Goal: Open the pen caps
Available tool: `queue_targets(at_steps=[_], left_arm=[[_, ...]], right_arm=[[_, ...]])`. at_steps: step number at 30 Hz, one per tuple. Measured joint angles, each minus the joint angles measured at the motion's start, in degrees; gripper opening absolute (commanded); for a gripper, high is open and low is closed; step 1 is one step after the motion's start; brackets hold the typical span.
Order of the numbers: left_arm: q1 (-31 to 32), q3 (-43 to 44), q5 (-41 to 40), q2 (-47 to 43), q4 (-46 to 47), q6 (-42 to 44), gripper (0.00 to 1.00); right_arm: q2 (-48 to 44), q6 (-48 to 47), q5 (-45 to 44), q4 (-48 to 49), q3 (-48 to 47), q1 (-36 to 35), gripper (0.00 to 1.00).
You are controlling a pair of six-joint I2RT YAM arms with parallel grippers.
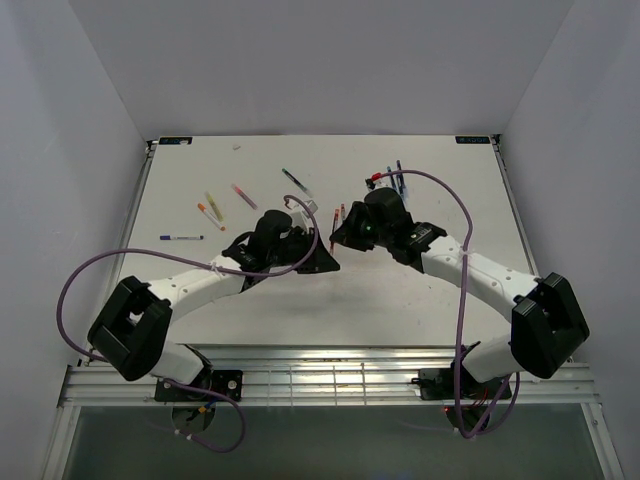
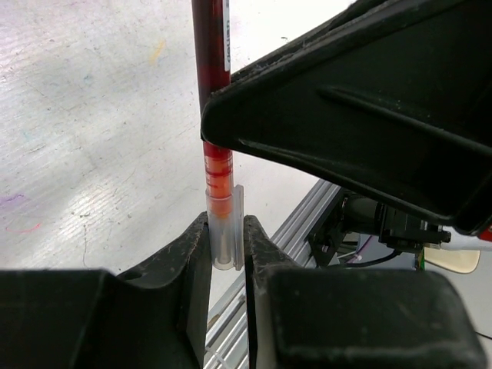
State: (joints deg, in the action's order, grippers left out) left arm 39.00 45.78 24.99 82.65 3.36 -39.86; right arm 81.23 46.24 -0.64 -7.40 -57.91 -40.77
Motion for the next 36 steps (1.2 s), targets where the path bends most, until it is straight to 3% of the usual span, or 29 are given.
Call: queue_targets(at_steps=[5,10,16,20,27,36], left_arm=[[-0.1,-2.1,-1.7,-2.6,1.2,0.3,0.00],[-0.8,-6.4,-3.8,-6.3,6.4,-0.2,0.00],[2.8,-14.6,-1.0,-12.1,4.9,-1.8,0.00],[2.8,-15.1,-2.7,-14.3,2.1,-1.5,0.00],[0.9,-3.0,-15.1,-11.4,-11.0,1.6,0.00],[-13.5,11.0,-18.8,0.3,-15.3,8.5,0.00]], right_arm=[[0.7,1.8,4.2,1.7,0.0,1.7,0.08],[4.4,4.5,14.3,6.0,-0.7,6.1,0.08],[13.9,4.7,11.5,11.4,-9.4,14.0,0.08],[15.2,4.7,11.1,12.3,-12.7,14.2,0.08],[15.2,-1.7,10.8,6.4,-13.2,13.3,0.08],[18.1,-15.6,6.8,-7.3,-19.5,13.4,0.08]])
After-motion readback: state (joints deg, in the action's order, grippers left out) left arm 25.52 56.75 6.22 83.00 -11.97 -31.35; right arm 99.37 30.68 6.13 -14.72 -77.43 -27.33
